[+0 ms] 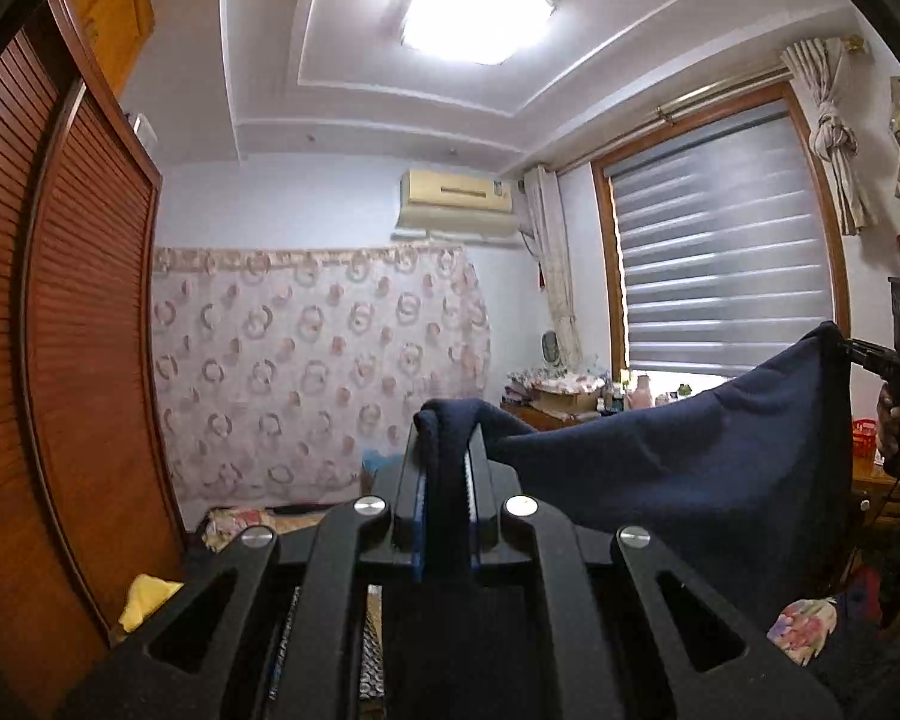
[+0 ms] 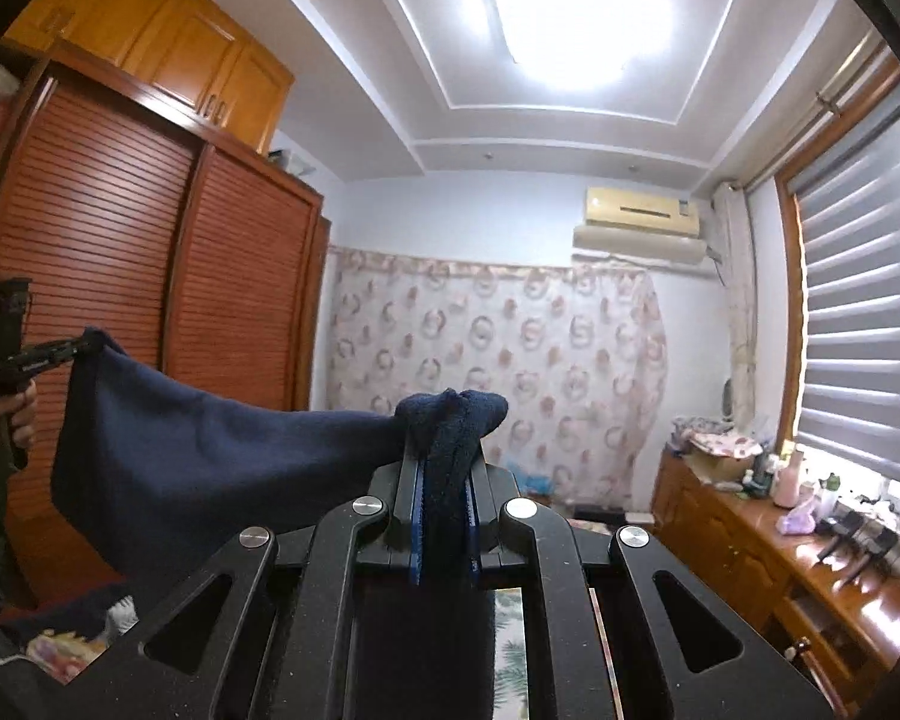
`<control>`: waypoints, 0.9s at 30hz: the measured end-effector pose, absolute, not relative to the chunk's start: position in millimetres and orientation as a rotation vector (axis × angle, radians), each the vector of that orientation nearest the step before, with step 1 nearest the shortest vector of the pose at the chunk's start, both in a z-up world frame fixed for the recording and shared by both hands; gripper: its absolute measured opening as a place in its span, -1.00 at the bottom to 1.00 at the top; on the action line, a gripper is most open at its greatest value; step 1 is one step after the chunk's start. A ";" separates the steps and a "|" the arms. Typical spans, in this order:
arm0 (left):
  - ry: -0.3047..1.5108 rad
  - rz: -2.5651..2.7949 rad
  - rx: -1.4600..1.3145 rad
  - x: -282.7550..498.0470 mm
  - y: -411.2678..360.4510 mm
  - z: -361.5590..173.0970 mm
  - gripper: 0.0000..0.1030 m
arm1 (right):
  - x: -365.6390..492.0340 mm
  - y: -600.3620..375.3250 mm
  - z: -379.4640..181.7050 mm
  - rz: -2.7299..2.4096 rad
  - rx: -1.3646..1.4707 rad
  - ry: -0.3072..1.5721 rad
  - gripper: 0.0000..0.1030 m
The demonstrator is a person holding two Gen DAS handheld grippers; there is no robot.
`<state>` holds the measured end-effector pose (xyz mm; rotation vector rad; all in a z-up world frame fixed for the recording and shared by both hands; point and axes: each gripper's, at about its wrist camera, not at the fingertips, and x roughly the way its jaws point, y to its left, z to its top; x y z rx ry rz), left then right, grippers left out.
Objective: Fold small clothes
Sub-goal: 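Lift the navy shirt high with the left tool while the right tool holds its other end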
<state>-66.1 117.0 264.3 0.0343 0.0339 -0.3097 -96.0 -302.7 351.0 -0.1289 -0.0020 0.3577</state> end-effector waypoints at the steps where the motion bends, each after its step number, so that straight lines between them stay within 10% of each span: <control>1: 0.048 -0.311 0.033 -59.6 113.0 260.3 -0.86 | -90.6 -305.2 345.0 0.352 -0.127 0.018 -0.85; 27: 0.613 -0.206 0.090 279.9 21.0 -0.3 -0.85 | 268.8 -334.5 48.0 0.207 -0.096 0.646 -0.85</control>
